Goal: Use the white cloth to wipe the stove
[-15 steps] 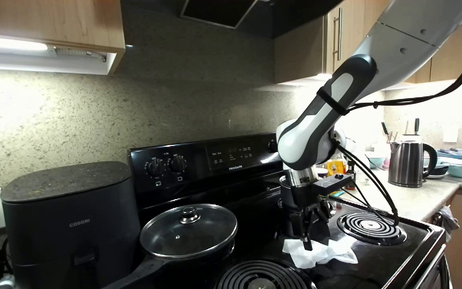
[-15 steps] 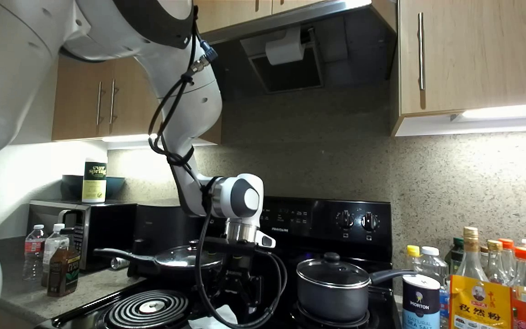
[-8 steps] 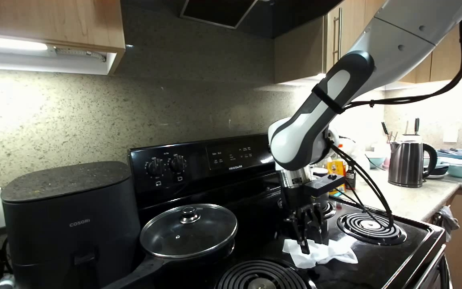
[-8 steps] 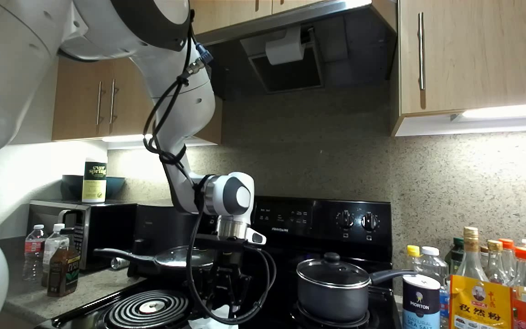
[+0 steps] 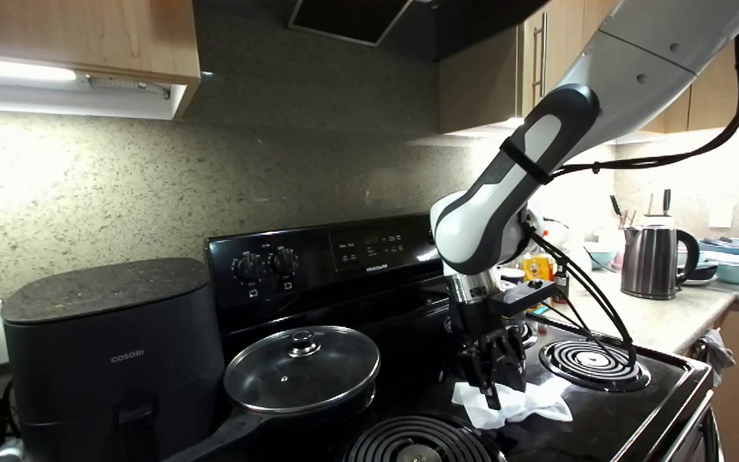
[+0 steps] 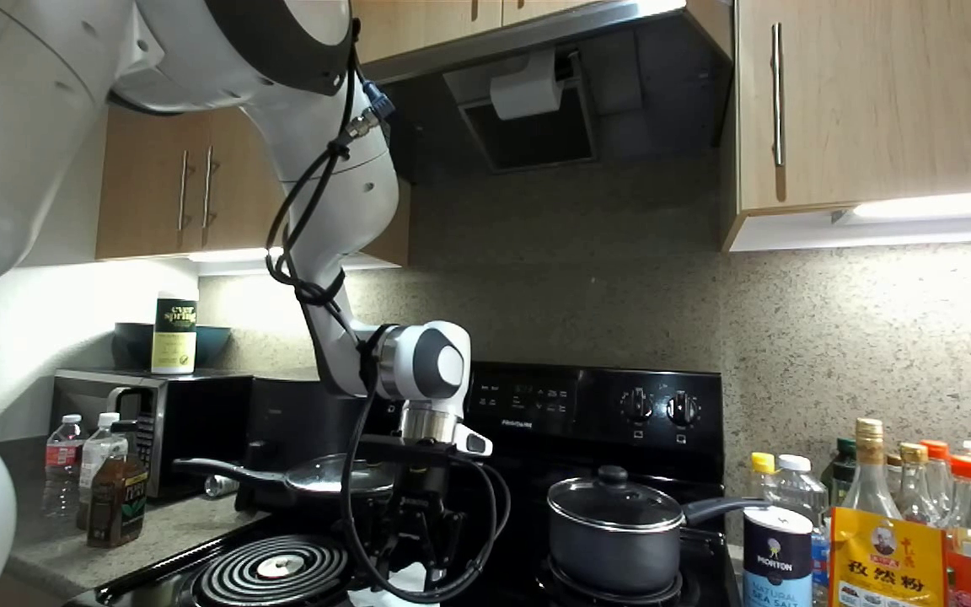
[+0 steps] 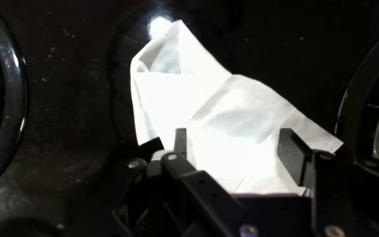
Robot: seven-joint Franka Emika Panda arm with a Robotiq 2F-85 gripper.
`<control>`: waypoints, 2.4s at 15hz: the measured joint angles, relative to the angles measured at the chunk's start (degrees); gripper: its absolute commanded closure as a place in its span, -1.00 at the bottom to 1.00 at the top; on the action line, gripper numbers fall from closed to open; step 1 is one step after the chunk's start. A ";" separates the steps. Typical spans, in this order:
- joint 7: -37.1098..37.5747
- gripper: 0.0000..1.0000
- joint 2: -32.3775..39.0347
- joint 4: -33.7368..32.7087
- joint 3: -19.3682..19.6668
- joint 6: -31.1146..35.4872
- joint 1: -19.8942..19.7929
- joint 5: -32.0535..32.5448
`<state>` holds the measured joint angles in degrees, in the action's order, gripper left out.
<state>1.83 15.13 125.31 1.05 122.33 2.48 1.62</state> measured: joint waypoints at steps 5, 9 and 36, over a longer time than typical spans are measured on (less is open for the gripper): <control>0.00 -0.69 0.00 -0.05 -0.12 0.00 0.00 0.00; 0.00 -0.18 0.41 -0.06 -0.12 0.00 -0.02 -0.01; 0.00 1.00 -3.65 7.71 7.15 -1.37 -9.00 -1.92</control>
<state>1.82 11.48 133.03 8.20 120.96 -6.52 -0.29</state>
